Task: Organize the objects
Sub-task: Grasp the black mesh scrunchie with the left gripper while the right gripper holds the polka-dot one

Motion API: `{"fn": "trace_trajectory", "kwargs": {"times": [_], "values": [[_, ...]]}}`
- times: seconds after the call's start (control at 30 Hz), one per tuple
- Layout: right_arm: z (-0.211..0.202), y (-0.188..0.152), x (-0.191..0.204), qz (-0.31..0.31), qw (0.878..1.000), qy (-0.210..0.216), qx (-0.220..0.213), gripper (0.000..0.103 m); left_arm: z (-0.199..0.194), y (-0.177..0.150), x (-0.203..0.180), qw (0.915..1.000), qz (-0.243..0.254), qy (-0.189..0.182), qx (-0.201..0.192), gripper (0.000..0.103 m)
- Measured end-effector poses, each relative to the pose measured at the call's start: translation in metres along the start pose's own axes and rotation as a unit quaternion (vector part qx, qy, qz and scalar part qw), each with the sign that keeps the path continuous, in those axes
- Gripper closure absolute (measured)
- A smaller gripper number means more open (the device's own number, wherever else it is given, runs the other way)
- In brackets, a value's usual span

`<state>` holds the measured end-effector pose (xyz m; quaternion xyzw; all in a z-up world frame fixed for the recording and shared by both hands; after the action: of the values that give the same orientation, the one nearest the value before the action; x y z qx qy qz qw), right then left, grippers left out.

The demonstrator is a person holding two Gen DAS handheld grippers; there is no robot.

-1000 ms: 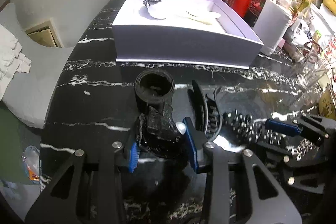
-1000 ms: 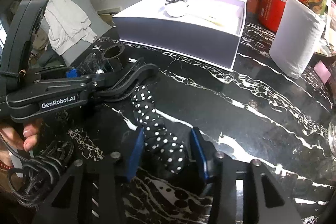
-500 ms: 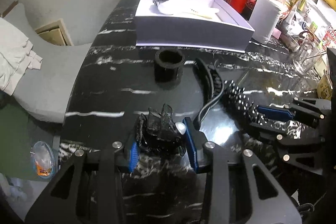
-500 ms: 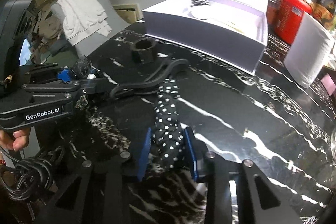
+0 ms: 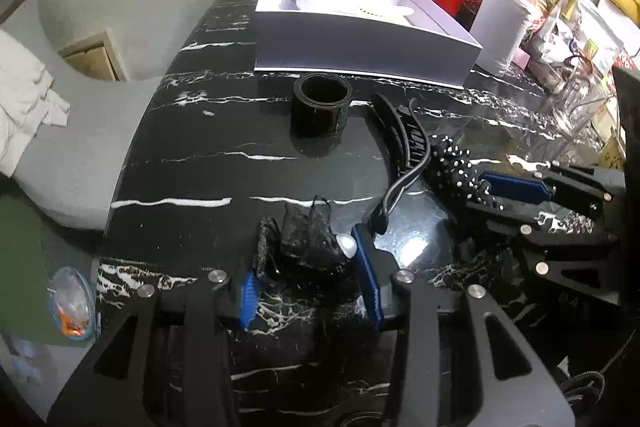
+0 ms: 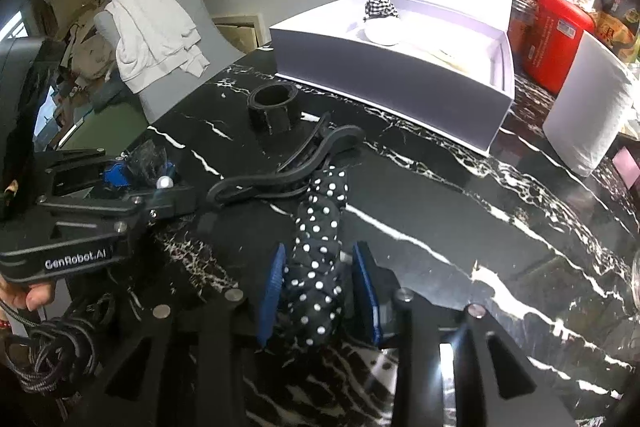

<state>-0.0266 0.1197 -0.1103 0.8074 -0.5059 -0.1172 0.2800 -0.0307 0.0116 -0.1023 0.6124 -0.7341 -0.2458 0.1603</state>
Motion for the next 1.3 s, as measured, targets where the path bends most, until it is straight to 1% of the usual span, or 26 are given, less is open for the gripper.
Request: {"fn": "trace_trajectory", "kwargs": {"times": [0.17,0.2,0.23,0.27,0.3,0.37,0.43,0.53,0.7,0.87,0.93,1.07,1.3], "values": [[0.005,0.001,-0.002,-0.006,1.000,0.001,0.002,0.068,0.002,0.002,-0.002,0.9998,0.003,0.001,-0.017,0.064],[0.006,0.002,-0.002,-0.008,1.000,0.001,0.000,0.070,0.003,0.003,-0.002,0.9998,0.005,0.001,-0.017,0.064],[0.006,0.003,-0.003,-0.008,1.000,0.004,-0.003,0.080,0.003,0.003,-0.002,0.9999,0.007,0.002,-0.015,0.064],[0.006,0.003,-0.003,-0.010,1.000,0.004,-0.004,0.084,0.003,0.004,-0.002,0.9999,0.008,0.004,-0.014,0.065],[0.005,0.003,-0.004,-0.010,1.000,0.000,-0.007,0.084,0.003,0.004,-0.002,0.9999,0.007,0.004,-0.014,0.069],[0.005,0.004,-0.005,-0.009,1.000,0.001,-0.008,0.086,0.004,0.005,-0.002,0.9999,0.006,0.005,-0.011,0.069],[0.004,0.005,-0.006,-0.008,1.000,-0.004,-0.010,0.087,0.004,0.005,-0.004,0.9998,0.014,0.014,-0.006,0.069],[0.003,0.006,-0.008,-0.005,1.000,-0.011,-0.014,0.088,0.003,0.006,-0.005,0.9998,0.013,0.013,-0.004,0.069],[-0.005,0.008,-0.009,-0.009,1.000,-0.005,-0.017,0.088,-0.003,0.009,-0.007,0.9998,0.015,0.014,-0.007,0.069],[-0.013,0.008,-0.006,-0.015,1.000,-0.005,-0.021,0.088,-0.011,0.011,-0.012,0.9991,0.030,0.026,-0.016,0.069],[-0.016,0.008,-0.004,-0.019,1.000,-0.009,-0.021,0.088,-0.015,0.012,-0.014,0.9991,0.029,0.024,-0.018,0.069],[-0.025,0.006,0.000,-0.024,0.999,-0.002,-0.026,0.088,-0.024,0.012,-0.017,0.9989,0.027,0.028,-0.026,0.069],[-0.049,0.003,0.006,-0.039,0.998,-0.002,-0.045,0.088,-0.040,0.010,-0.027,0.9985,0.024,0.030,-0.040,0.069]]}}
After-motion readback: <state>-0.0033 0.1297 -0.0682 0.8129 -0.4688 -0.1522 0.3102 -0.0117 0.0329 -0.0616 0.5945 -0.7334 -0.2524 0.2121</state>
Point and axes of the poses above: each gripper's, at about its wrist camera, not at the fingertips, and z roughly the way its jaws point, x to its left, y to its top, the point moved 4 cm from there along z, roughly the way its jaws point, and after that the axes turned 3 degrees about z, right-handed, at the moved point
